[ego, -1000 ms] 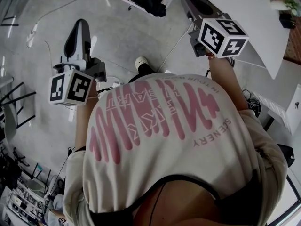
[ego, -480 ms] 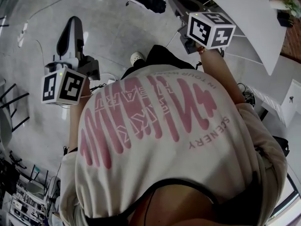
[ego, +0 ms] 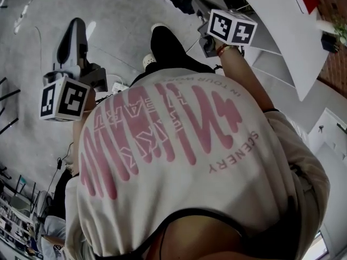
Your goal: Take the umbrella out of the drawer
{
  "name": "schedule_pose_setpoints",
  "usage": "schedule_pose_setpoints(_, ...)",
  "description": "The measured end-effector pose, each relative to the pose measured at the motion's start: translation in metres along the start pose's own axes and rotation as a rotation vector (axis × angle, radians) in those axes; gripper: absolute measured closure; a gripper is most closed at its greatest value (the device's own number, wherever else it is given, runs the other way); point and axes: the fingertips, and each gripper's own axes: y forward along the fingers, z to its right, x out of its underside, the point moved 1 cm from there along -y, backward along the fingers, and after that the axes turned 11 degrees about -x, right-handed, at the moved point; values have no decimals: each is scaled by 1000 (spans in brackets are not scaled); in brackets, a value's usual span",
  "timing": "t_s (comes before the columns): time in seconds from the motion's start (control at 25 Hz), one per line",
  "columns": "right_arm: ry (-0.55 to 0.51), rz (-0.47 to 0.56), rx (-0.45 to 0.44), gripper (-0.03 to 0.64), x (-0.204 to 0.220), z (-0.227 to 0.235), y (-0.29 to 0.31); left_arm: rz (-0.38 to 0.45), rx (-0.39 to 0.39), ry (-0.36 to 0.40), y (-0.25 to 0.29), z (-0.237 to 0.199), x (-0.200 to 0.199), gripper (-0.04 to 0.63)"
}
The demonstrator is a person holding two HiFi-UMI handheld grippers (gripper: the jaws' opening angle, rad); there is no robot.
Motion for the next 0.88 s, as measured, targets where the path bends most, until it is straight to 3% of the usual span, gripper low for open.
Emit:
schedule_pose_setpoints(0.36,40,-154,33,604,15,51,62,56,-173,-21,1,-40,-22,595)
schedule_pose_setpoints(0.8,45,-308,37,604,24,99,123,63,-315,-46,21,-62,-30,595)
schedule_pose_setpoints(0.88,40,-337,46,568,26,110,132,65,-339,-51,23,-66,-30,595)
